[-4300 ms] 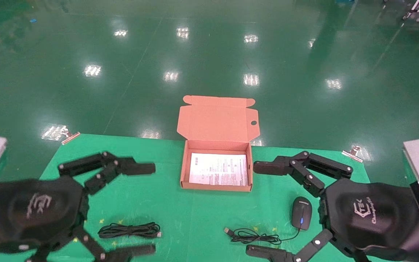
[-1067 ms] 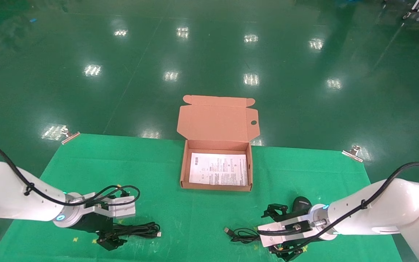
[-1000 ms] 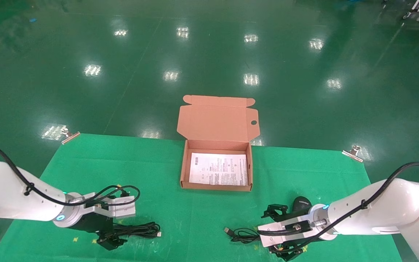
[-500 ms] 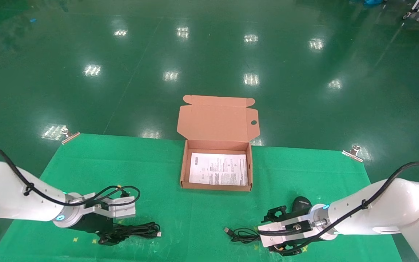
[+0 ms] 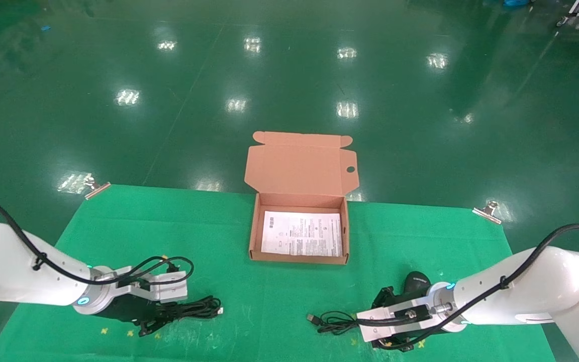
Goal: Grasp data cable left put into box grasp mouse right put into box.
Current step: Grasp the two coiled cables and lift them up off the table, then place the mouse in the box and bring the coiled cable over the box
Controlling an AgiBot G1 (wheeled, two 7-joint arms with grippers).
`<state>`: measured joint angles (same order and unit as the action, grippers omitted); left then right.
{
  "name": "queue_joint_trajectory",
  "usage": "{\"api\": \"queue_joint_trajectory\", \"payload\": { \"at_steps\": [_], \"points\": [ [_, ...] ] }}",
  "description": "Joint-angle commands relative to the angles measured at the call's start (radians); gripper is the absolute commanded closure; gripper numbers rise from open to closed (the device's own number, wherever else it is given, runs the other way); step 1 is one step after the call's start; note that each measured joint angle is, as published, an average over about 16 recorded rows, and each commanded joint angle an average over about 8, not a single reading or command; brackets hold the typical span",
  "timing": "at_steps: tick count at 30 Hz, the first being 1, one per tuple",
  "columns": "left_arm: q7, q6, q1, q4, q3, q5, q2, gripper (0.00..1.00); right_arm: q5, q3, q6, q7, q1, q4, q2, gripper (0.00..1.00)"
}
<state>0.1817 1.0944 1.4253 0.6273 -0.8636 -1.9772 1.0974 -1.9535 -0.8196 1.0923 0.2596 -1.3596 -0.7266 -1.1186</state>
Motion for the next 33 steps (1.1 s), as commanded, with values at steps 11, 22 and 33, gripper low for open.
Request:
{"api": "queue_joint_trajectory", "payload": {
  "at_steps": [11,22,33],
  "points": [
    [-0.004,0.005,0.004,0.007,0.003,0.005,-0.010,1.00,-0.002,0.003,-0.001,-0.009,-0.005,-0.001,0.009,1.00],
    [-0.025,0.030,0.021,0.197,0.056,0.071,-0.137,1.00,0.041,0.096,0.003,-0.225,-0.051,-0.220,0.174,1.00],
    [0.075,-0.037,0.068,0.439,0.098,0.019,-0.203,1.00,-0.004,0.194,-0.101,-0.413,-0.169,-0.443,0.241,1.00]
  ]
}}
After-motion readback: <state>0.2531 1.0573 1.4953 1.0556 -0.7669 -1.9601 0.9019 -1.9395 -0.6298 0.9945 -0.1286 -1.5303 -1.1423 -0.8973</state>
